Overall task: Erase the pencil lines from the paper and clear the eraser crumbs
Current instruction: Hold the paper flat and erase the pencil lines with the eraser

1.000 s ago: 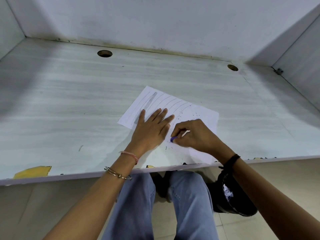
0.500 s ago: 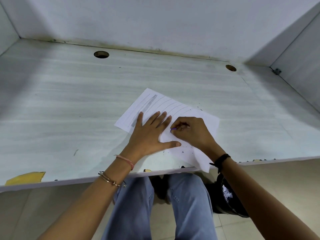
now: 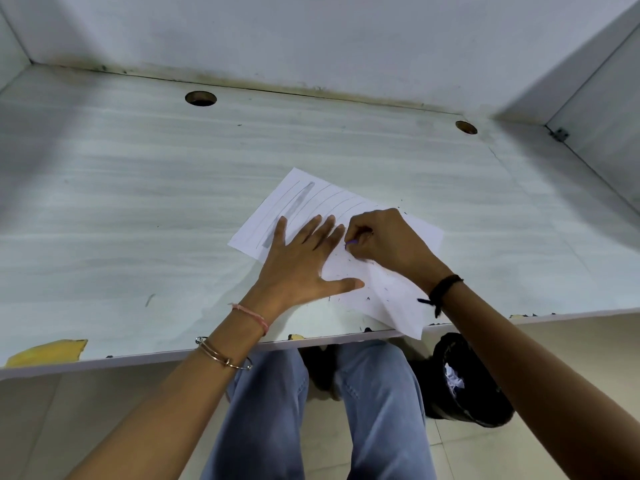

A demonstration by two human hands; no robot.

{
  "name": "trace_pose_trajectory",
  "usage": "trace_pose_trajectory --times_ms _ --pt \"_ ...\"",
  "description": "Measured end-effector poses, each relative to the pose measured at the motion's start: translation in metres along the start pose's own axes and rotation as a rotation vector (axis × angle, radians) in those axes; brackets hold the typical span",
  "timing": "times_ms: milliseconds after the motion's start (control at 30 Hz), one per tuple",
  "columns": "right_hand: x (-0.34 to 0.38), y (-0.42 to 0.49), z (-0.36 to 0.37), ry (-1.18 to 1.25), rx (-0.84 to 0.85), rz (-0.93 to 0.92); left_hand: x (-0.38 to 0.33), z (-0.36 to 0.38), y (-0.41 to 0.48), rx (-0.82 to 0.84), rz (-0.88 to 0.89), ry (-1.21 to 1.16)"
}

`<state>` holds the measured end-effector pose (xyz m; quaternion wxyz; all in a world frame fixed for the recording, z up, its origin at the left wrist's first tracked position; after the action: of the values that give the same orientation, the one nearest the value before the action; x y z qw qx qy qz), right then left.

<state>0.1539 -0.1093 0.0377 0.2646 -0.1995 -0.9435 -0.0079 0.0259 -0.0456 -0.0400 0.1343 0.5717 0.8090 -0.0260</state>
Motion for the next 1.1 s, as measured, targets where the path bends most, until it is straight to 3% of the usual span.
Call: trace_pose_trajectory --times_ms 133,267,400,533,667,800,933,1033,1100 --pt "0.005 -0.007 0.008 -0.061 0.140 -0.034 0.000 -0.001 0.000 -0.012 -0.003 0.000" --pt "-0.005 0.004 -0.003 0.025 -0.067 0.014 -0.001 -0.002 0.000 0.007 -0.010 -0.003" --pt "0.003 -0.007 0.008 -0.024 0.126 -0.046 -0.001 -0.003 -0.001 0.004 -0.002 -0.017" --pt "-0.005 0.009 -0.003 0.052 -0.018 -0.005 -0.002 -0.003 -0.001 0.001 -0.007 -0.019" --pt "-0.001 0.004 0.008 -0.052 0.152 -0.050 -0.001 -0.003 -0.001 0.001 0.002 -0.023" --pt "-0.008 0.012 -0.003 0.036 -0.025 -0.001 -0.002 -0.004 -0.001 -0.004 -0.008 -0.023" --pt "-0.003 0.005 0.009 -0.046 0.144 -0.042 -0.001 -0.003 -0.001 0.003 0.002 -0.026" --pt "-0.013 0.014 -0.003 0.067 -0.024 0.003 -0.001 -0.003 -0.002 -0.005 -0.007 -0.025" --pt "-0.008 0.011 -0.001 0.008 -0.044 -0.027 -0.002 -0.003 -0.001 -0.008 -0.004 -0.024"
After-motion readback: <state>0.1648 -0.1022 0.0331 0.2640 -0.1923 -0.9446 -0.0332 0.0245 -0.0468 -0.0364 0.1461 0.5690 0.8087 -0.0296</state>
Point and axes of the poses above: each hand's wrist, its own y-axis towards the middle knuckle, its own z-axis out of the palm, x = y × z, the point moved 3 cm from there along y, towards the middle knuckle, and after that the axes turned 13 degrees about z, right-handed, at the moved point
